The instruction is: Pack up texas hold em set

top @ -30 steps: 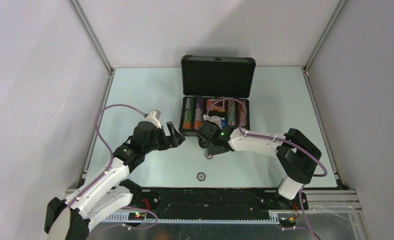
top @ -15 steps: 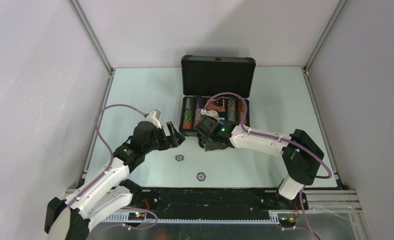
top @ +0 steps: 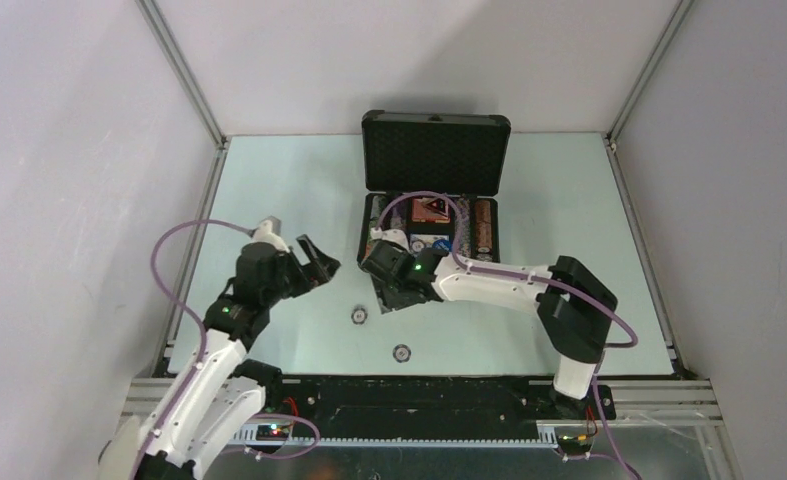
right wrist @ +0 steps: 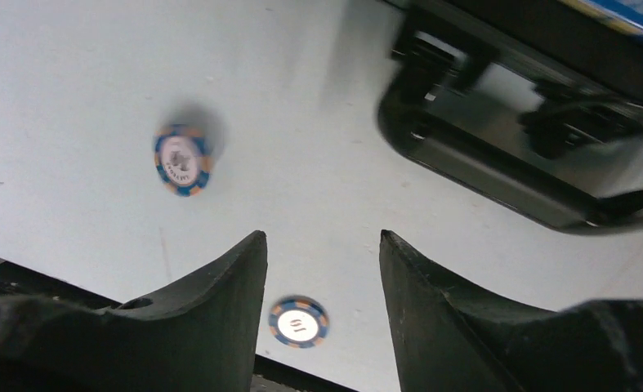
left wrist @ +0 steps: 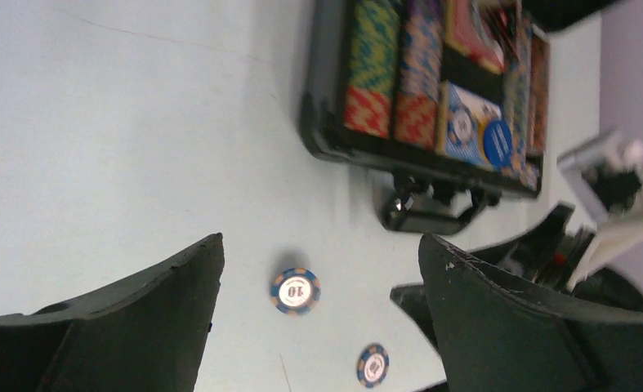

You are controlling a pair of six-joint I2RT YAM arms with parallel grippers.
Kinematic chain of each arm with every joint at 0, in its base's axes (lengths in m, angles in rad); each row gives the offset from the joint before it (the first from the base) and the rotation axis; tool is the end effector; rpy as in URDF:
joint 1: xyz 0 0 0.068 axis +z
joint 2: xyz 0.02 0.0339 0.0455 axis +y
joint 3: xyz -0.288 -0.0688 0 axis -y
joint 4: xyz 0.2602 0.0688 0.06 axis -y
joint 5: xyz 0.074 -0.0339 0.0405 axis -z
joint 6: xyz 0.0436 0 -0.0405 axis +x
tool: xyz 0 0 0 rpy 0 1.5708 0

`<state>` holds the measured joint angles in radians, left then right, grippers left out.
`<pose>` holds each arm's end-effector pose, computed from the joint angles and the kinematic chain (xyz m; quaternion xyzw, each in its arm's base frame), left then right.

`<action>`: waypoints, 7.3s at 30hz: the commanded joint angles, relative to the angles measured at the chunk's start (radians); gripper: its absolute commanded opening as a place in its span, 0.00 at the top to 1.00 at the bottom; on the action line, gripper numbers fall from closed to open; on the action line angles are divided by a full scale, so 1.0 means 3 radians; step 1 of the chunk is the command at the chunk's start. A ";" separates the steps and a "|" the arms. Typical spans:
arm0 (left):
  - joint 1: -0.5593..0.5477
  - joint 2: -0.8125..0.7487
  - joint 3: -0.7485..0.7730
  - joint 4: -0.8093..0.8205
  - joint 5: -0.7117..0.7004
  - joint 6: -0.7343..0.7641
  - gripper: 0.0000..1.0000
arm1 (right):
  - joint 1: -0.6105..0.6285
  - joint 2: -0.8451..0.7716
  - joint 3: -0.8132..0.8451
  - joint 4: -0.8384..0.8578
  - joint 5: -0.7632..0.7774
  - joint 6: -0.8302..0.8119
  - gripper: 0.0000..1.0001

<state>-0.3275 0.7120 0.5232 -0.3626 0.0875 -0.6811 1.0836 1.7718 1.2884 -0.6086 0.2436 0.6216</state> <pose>0.1586 -0.0579 0.2502 -0.1324 0.8622 -0.2690 0.4083 0.1916 0.3391 0.2247 -0.1927 0.9453 0.0996 0.2438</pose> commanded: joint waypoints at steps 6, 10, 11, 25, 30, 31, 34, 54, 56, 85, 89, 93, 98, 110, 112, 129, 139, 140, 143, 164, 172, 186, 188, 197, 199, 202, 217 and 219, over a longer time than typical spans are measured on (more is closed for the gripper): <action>0.0803 -0.0293 0.0493 -0.0796 0.0053 0.0460 0.07 | 0.0319 0.0747 0.0930 -0.0141 -0.0069 0.0014 0.36; 0.1062 -0.0356 0.0602 -0.0862 0.0076 0.0597 0.07 | 0.0400 0.1039 0.1267 -0.0225 -0.0083 -0.0007 0.36; 0.1072 -0.0354 0.0620 -0.0870 0.0062 0.0626 0.07 | 0.0412 0.1101 0.1324 -0.0246 -0.0082 -0.0004 0.36; 0.1081 -0.0333 0.0614 -0.0873 0.0006 0.0659 0.07 | 0.0413 0.1329 0.1346 -0.0354 -0.0053 -0.0009 0.34; 0.1081 -0.0333 0.0610 -0.0869 0.0015 0.0652 0.07 | 0.0420 0.1384 0.1375 -0.0315 -0.0100 -0.0036 0.40; 0.1081 -0.0333 0.0609 -0.0871 0.0015 0.0654 0.07 | 0.0416 0.1387 0.1378 -0.0314 -0.0098 -0.0037 0.42; 0.1081 -0.0330 0.0604 -0.0865 0.0021 0.0653 0.07 | 0.0411 0.1420 0.1387 -0.0298 -0.0099 -0.0049 0.43; 0.1082 -0.0308 0.0581 -0.0824 0.0090 0.0646 0.07 | 0.0384 0.1524 0.1421 -0.0365 -0.0024 -0.0088 0.51; 0.1082 -0.0304 0.0582 -0.0818 0.0095 0.0641 0.06 | 0.0384 0.1469 0.1370 -0.0326 0.0011 -0.0075 0.52; 0.1081 -0.0292 0.0582 -0.0812 0.0079 0.0644 0.07 | 0.0182 0.0755 0.1156 -0.0237 -0.0073 -0.0197 0.45; 0.1081 -0.0310 0.0579 -0.0807 0.0066 0.0644 0.07 | 0.0268 0.0957 0.1230 -0.0216 -0.0145 -0.0100 0.40; 0.1081 -0.0299 0.0583 -0.0810 0.0074 0.0641 0.07 | 0.0312 0.1099 0.1258 -0.0168 -0.0199 -0.0070 0.34; 0.1081 -0.0308 0.0577 -0.0808 0.0077 0.0644 0.07 | 0.0335 0.1254 0.1305 -0.0203 -0.0170 -0.0079 0.34; 0.1081 -0.0301 0.0577 -0.0807 0.0075 0.0644 0.07 | 0.0343 0.1553 0.1610 -0.0402 -0.0065 -0.0208 0.41; 0.1081 -0.0304 0.0576 -0.0811 0.0076 0.0647 0.07 | 0.0351 0.1575 0.1635 -0.0439 -0.0036 -0.0214 0.42; 0.1081 -0.0294 0.0573 -0.0806 0.0087 0.0644 0.07 | 0.0366 0.1633 0.1625 -0.0620 0.0113 -0.0261 0.44; 0.1081 -0.0292 0.0577 -0.0806 0.0089 0.0644 0.07 | 0.0366 0.1639 0.1599 -0.0571 0.0033 -0.0272 0.53; 0.1081 -0.0289 0.0575 -0.0806 0.0083 0.0642 0.07 | 0.0364 0.1637 0.1598 -0.0563 0.0022 -0.0274 0.54; 0.1081 -0.0287 0.0577 -0.0806 0.0086 0.0644 0.06 | 0.0366 0.1613 0.1563 -0.0550 0.0021 -0.0273 0.55; 0.1081 -0.0277 0.0581 -0.0806 0.0073 0.0654 0.06 | 0.0004 0.0519 0.1108 -0.0547 0.0272 -0.0409 0.54; 0.1081 -0.0278 0.0580 -0.0803 0.0075 0.0655 0.06 | -0.0430 0.0190 0.1100 -0.0581 0.0348 -0.0629 0.54; 0.1081 -0.0260 0.0580 -0.0804 0.0076 0.0658 0.06 | -0.1030 0.0478 0.1309 -0.0443 0.0096 -0.0943 0.53; 0.1081 -0.0258 0.0582 -0.0805 0.0073 0.0659 0.06 | -0.1038 0.0552 0.1364 -0.0449 0.0058 -0.0956 0.53; 0.1081 -0.0252 0.0582 -0.0801 0.0077 0.0659 0.06 | -0.1107 0.0680 0.1334 -0.0411 -0.0012 -0.0927 0.53; 0.1127 -0.0251 0.0583 -0.0804 0.0074 0.0658 0.06 | -0.1110 0.0680 0.1318 -0.0392 -0.0027 -0.0929 0.53; 0.1174 -0.0251 0.0583 -0.0804 0.0080 0.0659 0.06 | -0.1108 0.0694 0.1321 -0.0377 -0.0060 -0.0937 0.53; 0.1179 -0.0251 0.0581 -0.0805 0.0086 0.0660 0.06 | -0.1071 0.0609 0.1251 -0.0380 -0.0068 -0.0914 0.48; 0.1181 -0.0249 0.0579 -0.0805 0.0083 0.0660 0.06 | -0.1027 0.0492 0.1168 -0.0379 -0.0015 -0.0905 0.45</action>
<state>0.0162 0.6369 0.6830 -0.6308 0.1085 -0.5106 0.7582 1.9766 1.6573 -0.7296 0.2169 0.3538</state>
